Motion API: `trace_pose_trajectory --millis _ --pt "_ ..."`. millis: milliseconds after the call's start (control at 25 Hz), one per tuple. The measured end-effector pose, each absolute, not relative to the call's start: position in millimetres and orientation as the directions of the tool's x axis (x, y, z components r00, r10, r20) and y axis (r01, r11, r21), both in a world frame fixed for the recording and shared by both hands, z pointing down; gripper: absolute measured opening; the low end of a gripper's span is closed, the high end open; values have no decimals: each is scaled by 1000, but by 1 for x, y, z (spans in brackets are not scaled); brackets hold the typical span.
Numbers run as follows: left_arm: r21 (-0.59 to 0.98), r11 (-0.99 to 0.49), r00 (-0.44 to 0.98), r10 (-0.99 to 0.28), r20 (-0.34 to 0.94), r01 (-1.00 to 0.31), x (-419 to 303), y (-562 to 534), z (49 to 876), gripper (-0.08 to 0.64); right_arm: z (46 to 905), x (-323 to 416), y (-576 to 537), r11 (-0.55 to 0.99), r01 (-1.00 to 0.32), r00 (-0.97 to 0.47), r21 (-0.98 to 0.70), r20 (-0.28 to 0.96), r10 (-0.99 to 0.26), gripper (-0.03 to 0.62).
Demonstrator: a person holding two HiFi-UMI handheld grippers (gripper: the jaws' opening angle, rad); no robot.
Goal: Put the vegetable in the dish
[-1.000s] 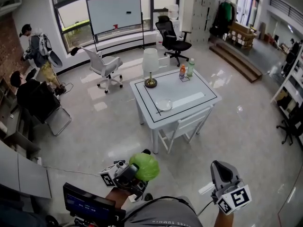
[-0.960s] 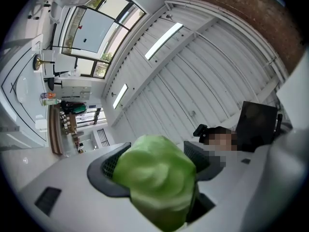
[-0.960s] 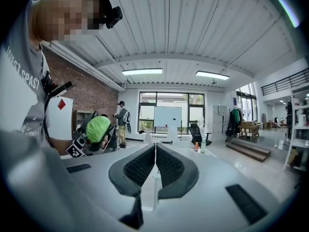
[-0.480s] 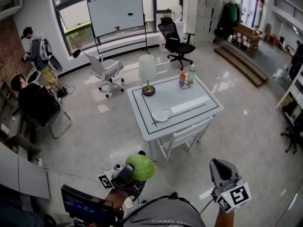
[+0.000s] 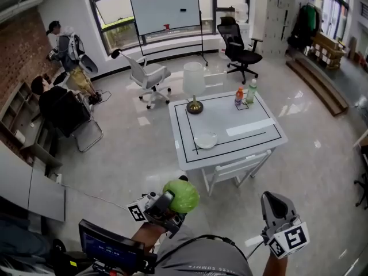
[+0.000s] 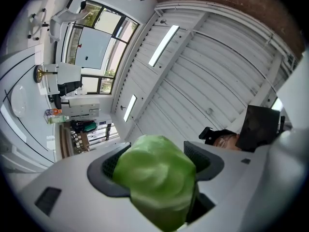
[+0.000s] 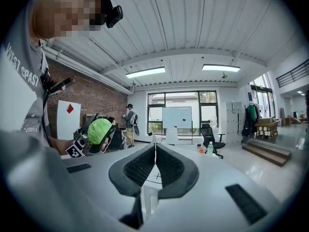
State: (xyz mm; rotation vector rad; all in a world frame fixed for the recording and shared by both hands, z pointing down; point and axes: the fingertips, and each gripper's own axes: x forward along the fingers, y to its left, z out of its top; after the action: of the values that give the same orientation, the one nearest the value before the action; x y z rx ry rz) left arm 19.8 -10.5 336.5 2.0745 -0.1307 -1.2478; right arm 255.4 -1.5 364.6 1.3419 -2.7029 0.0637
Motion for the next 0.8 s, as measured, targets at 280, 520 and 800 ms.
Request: trace_pose_trajectory --millis 280,520,800 --pt "650 -731 577 -445 -685 208 35 -59 359 350 388 268 -44 602 -798 -598 -22 154 -787 8" --pt "664 -714 611 -428 -666 224 39 -113 366 350 390 269 -86 560 -828 -555 -20 169 -814 8" --pt "650 -720 631 -391 -670 243 16 -171 359 350 379 241 -136 528 -849 -519 6 166 -838 8"
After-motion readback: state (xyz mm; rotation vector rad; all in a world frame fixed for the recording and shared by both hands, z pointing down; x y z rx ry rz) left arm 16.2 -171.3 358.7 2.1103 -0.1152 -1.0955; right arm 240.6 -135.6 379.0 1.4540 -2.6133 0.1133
